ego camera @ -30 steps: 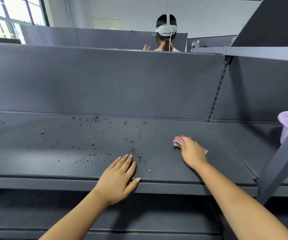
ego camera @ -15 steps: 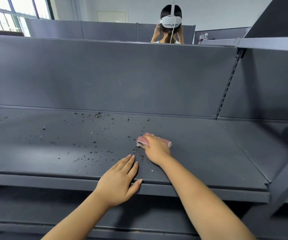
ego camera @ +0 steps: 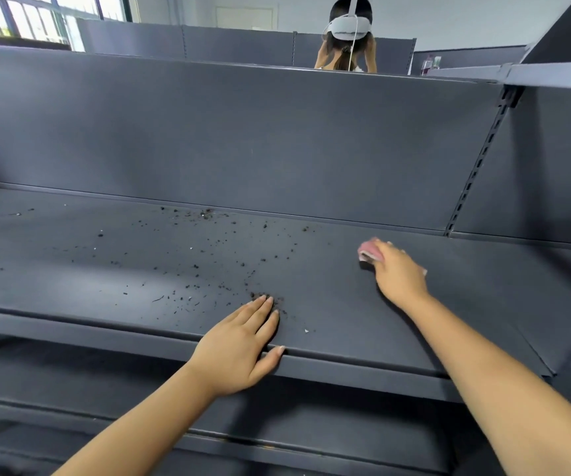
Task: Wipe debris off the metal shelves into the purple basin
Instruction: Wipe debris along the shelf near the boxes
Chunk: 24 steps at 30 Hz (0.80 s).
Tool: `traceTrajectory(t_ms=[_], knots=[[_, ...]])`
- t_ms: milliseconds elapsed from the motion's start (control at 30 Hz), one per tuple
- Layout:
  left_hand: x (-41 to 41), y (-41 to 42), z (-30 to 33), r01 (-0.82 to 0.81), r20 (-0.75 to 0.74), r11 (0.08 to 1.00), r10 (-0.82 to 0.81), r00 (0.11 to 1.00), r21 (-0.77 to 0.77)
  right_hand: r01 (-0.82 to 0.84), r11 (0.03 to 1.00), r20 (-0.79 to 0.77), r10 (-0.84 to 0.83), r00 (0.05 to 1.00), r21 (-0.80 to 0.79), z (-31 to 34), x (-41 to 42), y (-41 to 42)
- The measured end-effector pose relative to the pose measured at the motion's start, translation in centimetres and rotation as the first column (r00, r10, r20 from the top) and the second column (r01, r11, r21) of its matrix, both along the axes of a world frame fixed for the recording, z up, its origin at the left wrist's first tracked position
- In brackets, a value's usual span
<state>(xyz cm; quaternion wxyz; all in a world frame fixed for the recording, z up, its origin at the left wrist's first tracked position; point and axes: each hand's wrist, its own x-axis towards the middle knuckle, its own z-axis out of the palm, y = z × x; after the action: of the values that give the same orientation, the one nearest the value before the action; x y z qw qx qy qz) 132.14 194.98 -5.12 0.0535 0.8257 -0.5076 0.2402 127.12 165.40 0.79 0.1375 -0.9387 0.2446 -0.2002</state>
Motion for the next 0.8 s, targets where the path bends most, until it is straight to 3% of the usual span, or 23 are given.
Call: traceTrajectory(t_ms=[167, 267, 433, 567, 800], knots=[[0.0, -0.1, -0.2, -0.005, -0.001, 1.0, 0.005, 1.0, -0.003, 0.316, 0.947, -0.084, -0.311, 0.947, 0.049, -1.0, -1.9, -6.5], [-0.1, -0.1, -0.1, -0.001, -0.006, 1.0, 0.001, 1.0, -0.005, 0.322, 0.946, -0.144, -0.314, 0.939, 0.034, -1.0, -0.8, -6.9], [-0.1, 0.0, 0.0, 0.002, 0.003, 1.0, -0.002, 1.0, 0.005, 0.173, 0.984, -0.145, -0.165, 0.976, 0.042, -0.8, 2.9, -4.2], [-0.2, 0.0, 0.2, 0.0, 0.014, 1.0, -0.001, 1.0, 0.006, -0.068, 0.997, -0.121, 0.073, 0.99, 0.045, -0.9, 5.6, 1.4], [-0.3, 0.0, 0.2, -0.009, 0.022, 1.0, 0.009, 1.0, 0.002, -0.479, 0.873, -0.122, 0.488, 0.864, 0.095, -1.7, 8.8, 12.0]])
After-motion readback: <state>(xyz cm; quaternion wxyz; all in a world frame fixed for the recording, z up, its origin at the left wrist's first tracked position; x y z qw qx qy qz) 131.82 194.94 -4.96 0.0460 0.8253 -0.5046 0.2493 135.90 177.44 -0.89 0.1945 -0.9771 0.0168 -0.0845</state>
